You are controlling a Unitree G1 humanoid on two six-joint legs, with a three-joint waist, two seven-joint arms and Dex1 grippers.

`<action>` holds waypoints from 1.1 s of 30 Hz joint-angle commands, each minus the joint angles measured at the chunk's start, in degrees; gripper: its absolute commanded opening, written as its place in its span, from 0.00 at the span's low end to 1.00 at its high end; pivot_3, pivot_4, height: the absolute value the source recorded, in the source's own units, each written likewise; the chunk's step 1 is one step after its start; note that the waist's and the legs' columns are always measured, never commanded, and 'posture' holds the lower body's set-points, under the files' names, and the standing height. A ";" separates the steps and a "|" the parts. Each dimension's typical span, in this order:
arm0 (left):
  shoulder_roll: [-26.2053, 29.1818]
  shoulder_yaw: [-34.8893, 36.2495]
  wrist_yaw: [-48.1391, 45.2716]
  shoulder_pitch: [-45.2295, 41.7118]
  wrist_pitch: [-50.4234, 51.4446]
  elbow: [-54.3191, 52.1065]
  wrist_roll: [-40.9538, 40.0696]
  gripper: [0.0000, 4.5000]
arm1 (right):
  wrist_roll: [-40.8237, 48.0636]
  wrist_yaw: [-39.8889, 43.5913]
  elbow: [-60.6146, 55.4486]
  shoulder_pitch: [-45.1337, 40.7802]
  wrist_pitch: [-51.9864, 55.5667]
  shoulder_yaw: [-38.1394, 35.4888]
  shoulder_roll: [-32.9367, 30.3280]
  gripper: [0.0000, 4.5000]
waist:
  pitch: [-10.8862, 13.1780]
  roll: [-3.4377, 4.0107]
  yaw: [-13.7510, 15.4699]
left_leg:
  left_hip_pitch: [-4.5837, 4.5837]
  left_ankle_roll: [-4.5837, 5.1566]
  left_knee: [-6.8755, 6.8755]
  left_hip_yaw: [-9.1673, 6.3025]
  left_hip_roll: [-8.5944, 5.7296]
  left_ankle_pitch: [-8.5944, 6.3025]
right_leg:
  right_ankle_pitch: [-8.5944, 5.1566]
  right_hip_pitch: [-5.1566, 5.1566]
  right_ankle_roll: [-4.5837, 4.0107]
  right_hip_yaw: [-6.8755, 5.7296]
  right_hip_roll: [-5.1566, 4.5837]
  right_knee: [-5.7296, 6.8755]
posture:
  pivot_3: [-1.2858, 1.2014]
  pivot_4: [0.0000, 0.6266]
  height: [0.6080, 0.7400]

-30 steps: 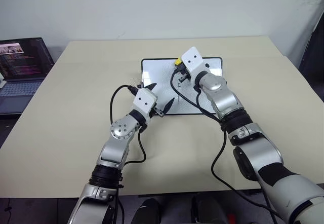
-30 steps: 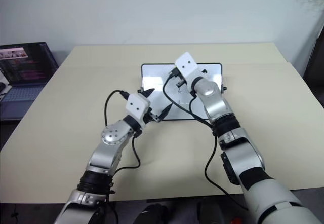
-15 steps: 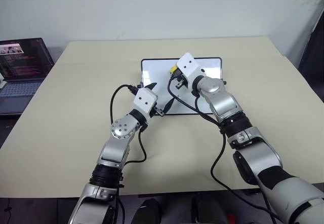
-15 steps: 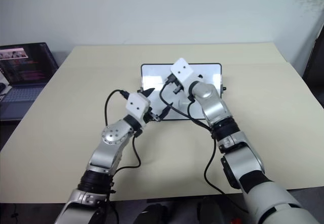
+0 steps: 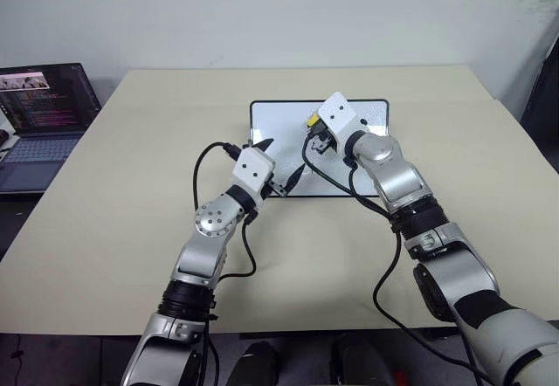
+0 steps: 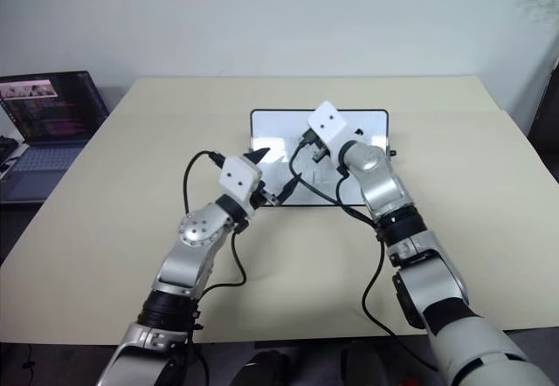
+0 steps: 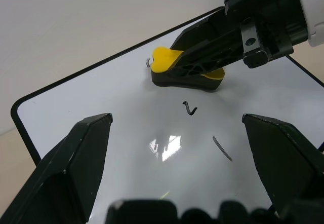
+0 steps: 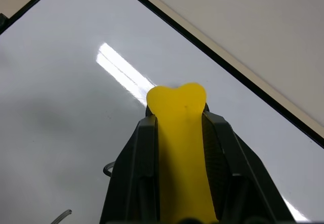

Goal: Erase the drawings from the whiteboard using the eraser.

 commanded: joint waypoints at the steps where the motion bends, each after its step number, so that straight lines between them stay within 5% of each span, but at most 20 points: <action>1: -0.39 0.00 0.08 -0.75 -0.21 -2.71 -0.11 1.00 | -0.93 -0.95 -0.38 1.36 1.70 -1.36 -1.91 0.19 | 0.00 0.00 0.00 | 0.00 0.00 0.00 -0.01 0.00 0.00 | 0.00 0.01 0.00 0.00 0.00 0.00 | 0.52 0.24 1.00; 21: -0.79 -0.59 -0.85 -0.88 -0.48 -2.49 -0.19 1.00 | 1.14 -3.37 -6.88 0.52 0.49 -2.42 1.01 0.19 | 0.00 -0.01 -0.21 | -0.02 -0.02 0.00 -0.02 0.00 0.01 | 0.00 0.00 0.00 -0.01 0.00 -0.02 | 0.52 0.24 1.00; 33: -1.00 -0.62 -1.03 -0.52 0.05 -3.45 0.11 1.00 | 0.80 -4.81 -0.64 -2.15 -5.09 -1.48 5.87 0.19 | 0.00 0.00 -0.32 | -0.08 -0.11 -0.08 0.05 0.02 0.06 | -0.01 -0.12 0.00 0.04 0.00 -0.08 | 0.52 0.24 1.00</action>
